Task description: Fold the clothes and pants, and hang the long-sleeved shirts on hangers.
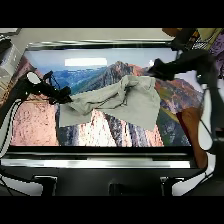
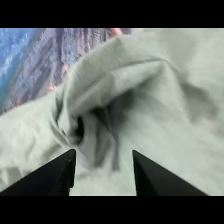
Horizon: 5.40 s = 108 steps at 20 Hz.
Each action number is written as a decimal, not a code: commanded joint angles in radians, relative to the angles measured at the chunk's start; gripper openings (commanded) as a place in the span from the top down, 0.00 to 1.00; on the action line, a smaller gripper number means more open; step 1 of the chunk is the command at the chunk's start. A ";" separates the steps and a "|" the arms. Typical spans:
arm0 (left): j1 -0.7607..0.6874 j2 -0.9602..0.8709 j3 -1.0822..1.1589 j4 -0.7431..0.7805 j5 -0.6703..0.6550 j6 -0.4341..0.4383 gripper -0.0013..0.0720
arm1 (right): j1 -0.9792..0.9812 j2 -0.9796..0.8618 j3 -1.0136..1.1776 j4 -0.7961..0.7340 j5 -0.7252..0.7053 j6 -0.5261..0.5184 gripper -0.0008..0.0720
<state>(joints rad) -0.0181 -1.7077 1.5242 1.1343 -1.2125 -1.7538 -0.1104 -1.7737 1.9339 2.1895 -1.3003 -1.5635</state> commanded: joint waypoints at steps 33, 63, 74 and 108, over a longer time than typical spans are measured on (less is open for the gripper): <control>-0.002 -0.003 0.000 0.000 -0.043 -0.002 0.96 | -0.042 0.381 -1.285 0.306 0.446 -0.369 0.28; 0.433 0.782 0.442 0.018 -0.227 -0.177 0.96 | 0.000 0.855 0.139 -0.232 0.135 0.267 0.94; 0.157 0.589 -0.435 0.018 0.019 -0.177 0.96 | 0.003 0.148 -0.043 -0.100 -0.115 0.214 0.94; 0.359 0.784 -1.077 -0.277 0.070 0.341 0.25 | 0.004 -0.040 -0.043 0.106 -0.163 0.059 0.94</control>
<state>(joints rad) 0.3790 -0.9272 0.5449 0.9291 -1.2495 -1.4551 -0.1078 -1.8320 1.8908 2.2959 -1.4315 -1.5040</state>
